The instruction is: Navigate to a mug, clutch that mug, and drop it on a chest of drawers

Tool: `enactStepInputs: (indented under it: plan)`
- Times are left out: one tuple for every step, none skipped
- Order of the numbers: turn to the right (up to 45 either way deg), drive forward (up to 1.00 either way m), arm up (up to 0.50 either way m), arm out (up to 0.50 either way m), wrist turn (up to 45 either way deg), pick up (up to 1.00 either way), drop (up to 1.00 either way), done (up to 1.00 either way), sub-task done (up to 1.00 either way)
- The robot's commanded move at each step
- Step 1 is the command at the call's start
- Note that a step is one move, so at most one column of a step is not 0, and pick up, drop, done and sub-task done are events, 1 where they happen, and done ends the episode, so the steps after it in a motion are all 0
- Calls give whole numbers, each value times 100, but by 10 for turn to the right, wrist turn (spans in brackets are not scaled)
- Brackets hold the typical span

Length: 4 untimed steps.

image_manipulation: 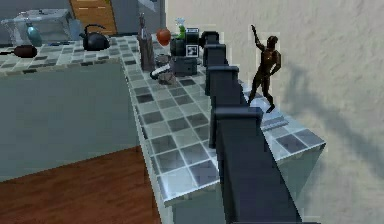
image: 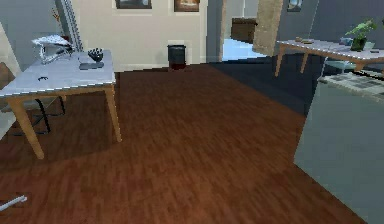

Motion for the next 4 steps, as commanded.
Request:
enactStepInputs:
  plan:
    - [0,0,0,0,-450,0,0,0,0]
    - [0,0,0,0,-450,0,0,0,0]
    - [0,0,0,0,-210,0,0,0,0]
    - [0,0,0,-42,0,0,0,0,0]
